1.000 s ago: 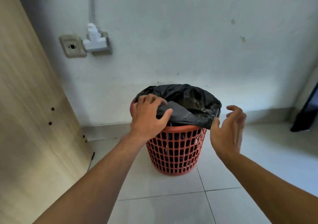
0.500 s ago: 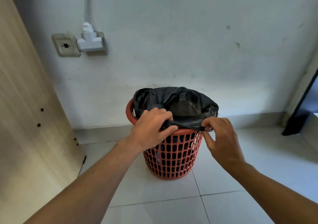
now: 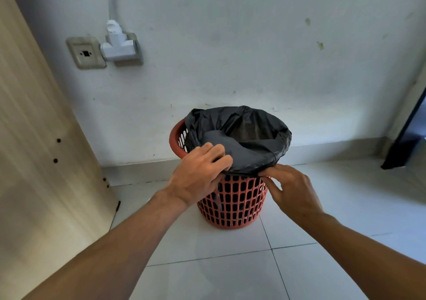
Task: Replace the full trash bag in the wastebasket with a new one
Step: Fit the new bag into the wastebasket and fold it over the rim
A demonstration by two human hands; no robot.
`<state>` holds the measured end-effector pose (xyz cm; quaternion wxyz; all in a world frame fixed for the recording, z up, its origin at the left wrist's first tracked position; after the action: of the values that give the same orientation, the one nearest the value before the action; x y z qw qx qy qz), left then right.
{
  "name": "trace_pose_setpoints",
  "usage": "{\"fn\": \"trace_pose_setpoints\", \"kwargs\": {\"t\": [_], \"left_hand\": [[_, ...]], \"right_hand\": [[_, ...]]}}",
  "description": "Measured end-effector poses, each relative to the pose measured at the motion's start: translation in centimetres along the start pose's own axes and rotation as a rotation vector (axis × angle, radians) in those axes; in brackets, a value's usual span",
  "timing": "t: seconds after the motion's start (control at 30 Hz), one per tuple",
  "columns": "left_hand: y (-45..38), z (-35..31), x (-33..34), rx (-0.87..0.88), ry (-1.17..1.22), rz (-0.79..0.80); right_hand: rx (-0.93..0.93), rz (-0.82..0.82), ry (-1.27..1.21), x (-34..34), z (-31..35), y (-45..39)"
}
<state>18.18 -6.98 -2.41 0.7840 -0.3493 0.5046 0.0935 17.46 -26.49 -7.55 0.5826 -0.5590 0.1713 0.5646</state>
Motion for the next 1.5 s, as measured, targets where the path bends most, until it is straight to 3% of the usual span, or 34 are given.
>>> {"fn": "trace_pose_setpoints", "kwargs": {"t": [0.2,0.43,0.53,0.67,0.77,0.87,1.03,1.37,1.5], "left_hand": [[-1.3,-1.6,-0.3,-0.058,0.021,-0.057],[-5.5,-3.2,-2.2,-0.033,0.324,0.095],[-4.5,0.1,-2.7,-0.173,0.321,0.138],[-0.9,3.3,-0.8,-0.25,0.256,0.315],[-0.2,3.3,-1.0,-0.261,0.286,0.223],[-0.9,2.4,-2.0,-0.236,0.17,0.105],[-0.9,1.9,-1.7,-0.155,0.221,0.115],[-0.3,-1.7,-1.7,-0.098,-0.072,-0.044],[-0.9,-3.6,-1.2,-0.092,-0.099,-0.022]], "right_hand": [[-0.01,-0.108,-0.049,-2.0,0.5,-0.5],[0.337,-0.184,-0.215,-2.6,-3.4,-0.6],[0.169,-0.244,-0.049,-4.1,-2.1,-0.9],[-0.139,-0.074,0.144,-4.1,1.9,-2.4],[-0.24,-0.008,0.189,-2.7,4.0,-3.3],[-0.283,-0.055,0.186,-2.2,4.3,-3.4],[-0.289,-0.112,0.199,-3.4,3.6,-2.8],[-0.178,-0.161,0.203,-3.3,2.4,-1.0],[-0.079,-0.14,0.095,-2.6,0.7,-0.5]]}}
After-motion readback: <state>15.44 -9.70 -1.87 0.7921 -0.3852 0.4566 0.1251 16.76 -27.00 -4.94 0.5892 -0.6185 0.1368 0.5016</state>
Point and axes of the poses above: each hand's wrist, its own y-axis away from the middle knuckle, its own x-axis out of the palm, z = x × y, the point moved 5 cm from there along -y, towards the middle knuckle, and after that the axes turned 12 degrees about z, right-handed, at the moved point
